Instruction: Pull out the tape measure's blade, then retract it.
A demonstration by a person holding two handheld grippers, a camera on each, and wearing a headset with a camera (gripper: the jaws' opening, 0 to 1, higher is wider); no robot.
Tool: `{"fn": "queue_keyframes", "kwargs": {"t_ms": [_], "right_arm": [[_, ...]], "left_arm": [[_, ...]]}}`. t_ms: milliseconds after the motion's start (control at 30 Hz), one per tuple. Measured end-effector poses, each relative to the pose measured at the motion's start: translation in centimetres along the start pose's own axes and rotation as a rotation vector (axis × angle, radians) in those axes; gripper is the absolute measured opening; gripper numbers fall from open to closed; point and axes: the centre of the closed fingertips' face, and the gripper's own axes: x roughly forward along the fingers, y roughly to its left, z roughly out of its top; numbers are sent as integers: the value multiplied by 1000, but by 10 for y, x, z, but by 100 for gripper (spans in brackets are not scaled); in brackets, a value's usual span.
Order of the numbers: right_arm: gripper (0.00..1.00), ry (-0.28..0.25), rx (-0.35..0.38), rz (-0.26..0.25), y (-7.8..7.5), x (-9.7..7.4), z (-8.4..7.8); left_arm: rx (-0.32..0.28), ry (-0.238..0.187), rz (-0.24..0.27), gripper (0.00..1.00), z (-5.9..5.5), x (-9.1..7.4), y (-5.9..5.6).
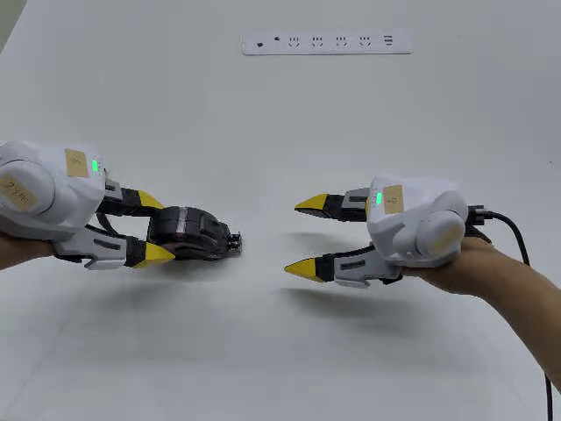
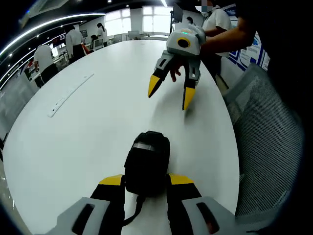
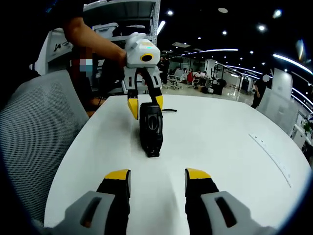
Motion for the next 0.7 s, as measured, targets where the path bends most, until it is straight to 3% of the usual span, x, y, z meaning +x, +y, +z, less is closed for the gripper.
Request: {"fn": "queue_keyframes", "kwargs": {"t_ms": [300, 700], "right_arm": [[38, 22, -31, 38, 2, 28, 1], [30, 23, -14, 71, 3, 55, 4]], "left_arm": [[2, -8, 2, 28, 0, 0, 1], [11, 3, 0, 27, -1, 0, 2]]}}
